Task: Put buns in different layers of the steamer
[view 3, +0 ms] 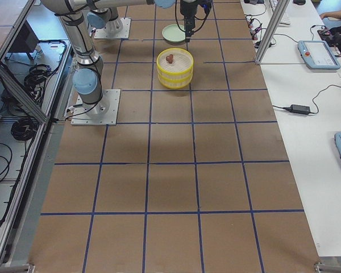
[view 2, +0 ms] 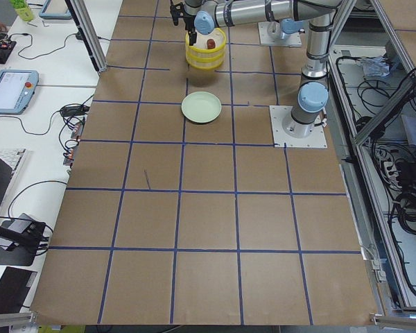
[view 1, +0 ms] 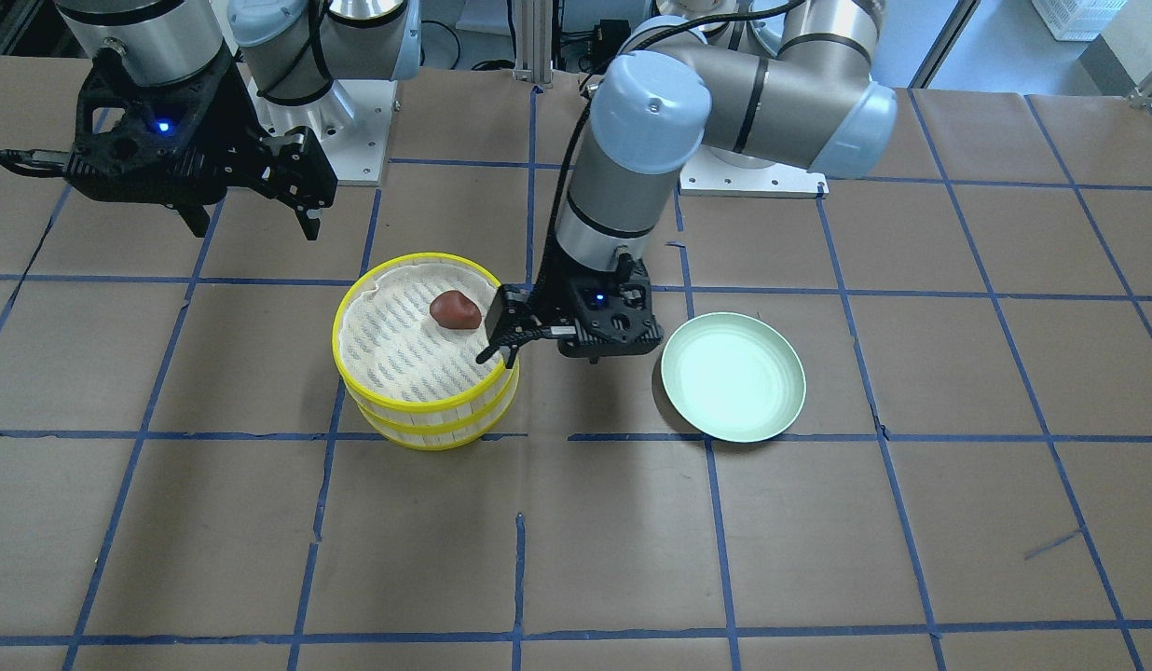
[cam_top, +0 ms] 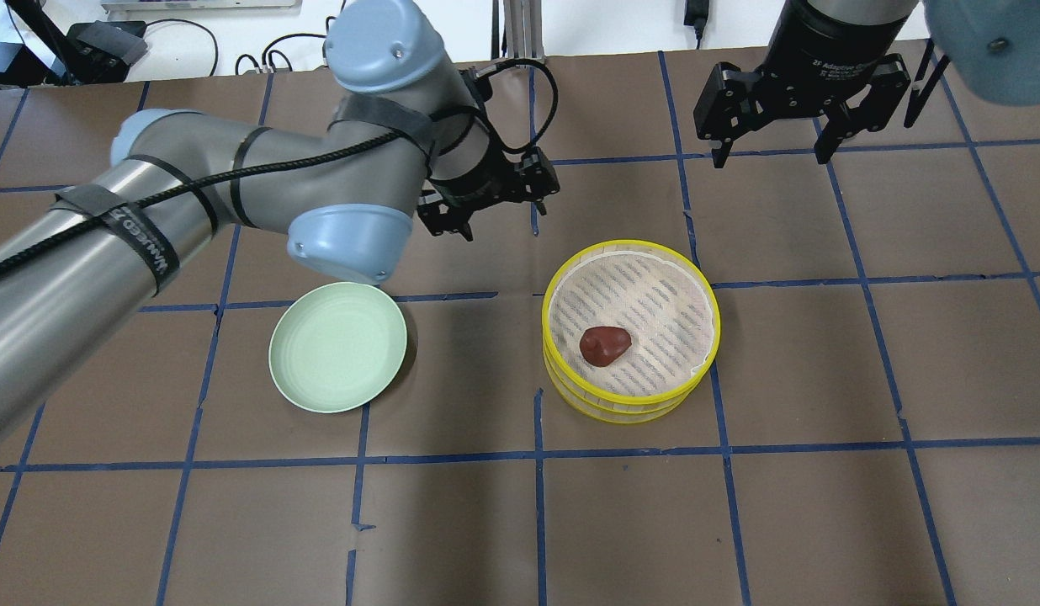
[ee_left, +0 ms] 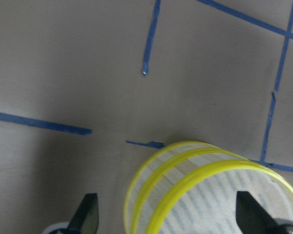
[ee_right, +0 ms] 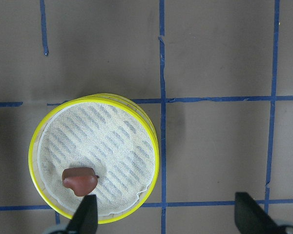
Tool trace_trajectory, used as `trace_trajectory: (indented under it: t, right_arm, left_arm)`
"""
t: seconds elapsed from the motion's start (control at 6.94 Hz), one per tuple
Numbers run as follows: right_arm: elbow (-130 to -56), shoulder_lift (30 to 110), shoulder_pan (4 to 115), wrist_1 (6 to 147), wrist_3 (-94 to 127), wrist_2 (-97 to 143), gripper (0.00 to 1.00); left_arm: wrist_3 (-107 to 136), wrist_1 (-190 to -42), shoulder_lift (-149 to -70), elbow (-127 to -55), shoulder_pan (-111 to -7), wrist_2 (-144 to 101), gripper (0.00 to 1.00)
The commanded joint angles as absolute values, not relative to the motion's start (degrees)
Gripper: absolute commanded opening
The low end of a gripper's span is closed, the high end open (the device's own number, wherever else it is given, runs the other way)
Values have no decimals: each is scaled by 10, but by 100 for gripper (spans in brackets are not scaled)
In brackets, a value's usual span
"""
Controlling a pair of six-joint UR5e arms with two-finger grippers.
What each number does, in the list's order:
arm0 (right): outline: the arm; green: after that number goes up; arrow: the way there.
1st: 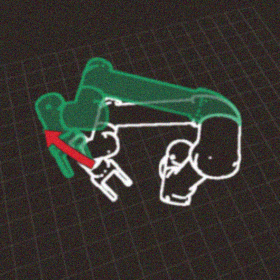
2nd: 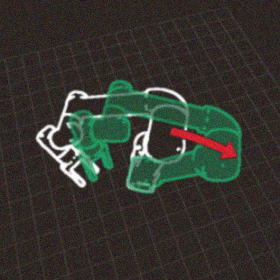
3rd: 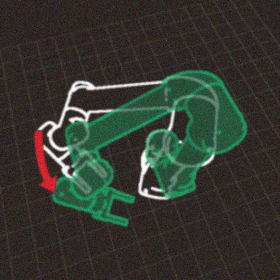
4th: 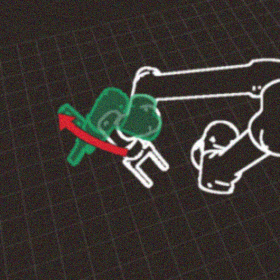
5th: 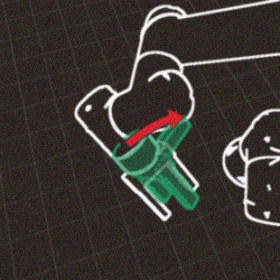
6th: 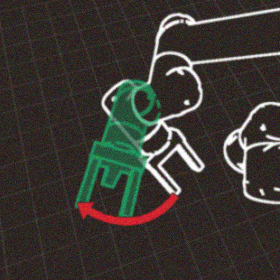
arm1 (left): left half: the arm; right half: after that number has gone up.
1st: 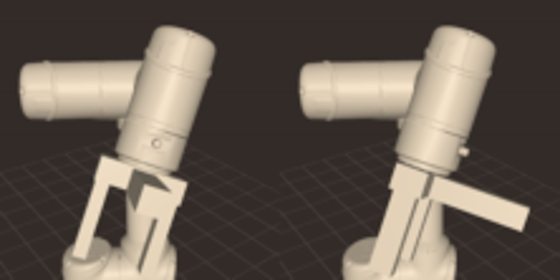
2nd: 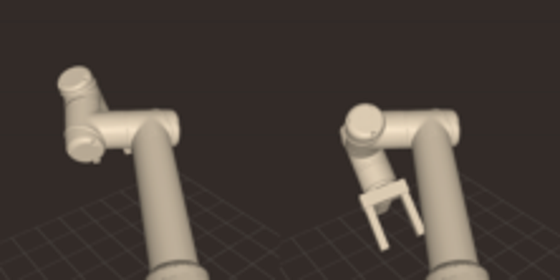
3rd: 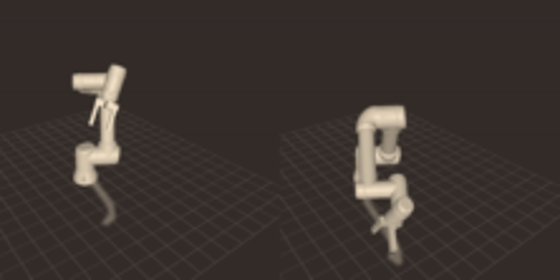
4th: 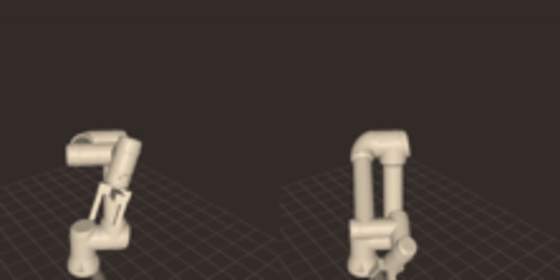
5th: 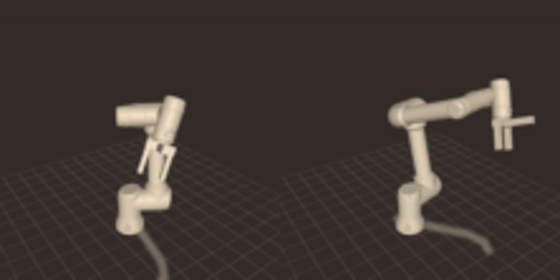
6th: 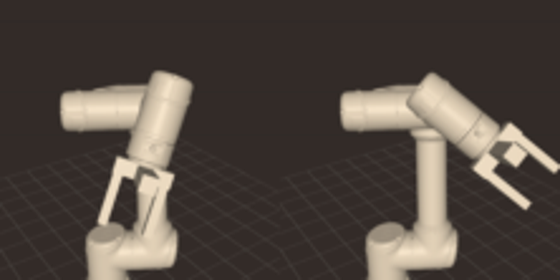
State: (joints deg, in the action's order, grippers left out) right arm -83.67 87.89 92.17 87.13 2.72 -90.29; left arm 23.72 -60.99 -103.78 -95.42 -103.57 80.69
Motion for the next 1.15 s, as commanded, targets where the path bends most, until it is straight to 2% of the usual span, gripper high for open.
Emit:
trace_trajectory:
  t: [0.0,0.29,0.72,1.01]
  right_arm:
    - [-837,879,920,872,27,-903,100]
    - [-837,879,922,872,28,-902,100]
    - [-837,879,922,871,28,-903,100]
    - [-837,879,922,871,28,-903,100]
  left_arm:
    - [46,-698,-986,-950,-928,812,100]
    - [-5,-795,-939,-928,-864,813,100]
    - [-5,-930,-890,-882,-840,826,100]
    - [-6,-931,-886,-889,-848,875,100]
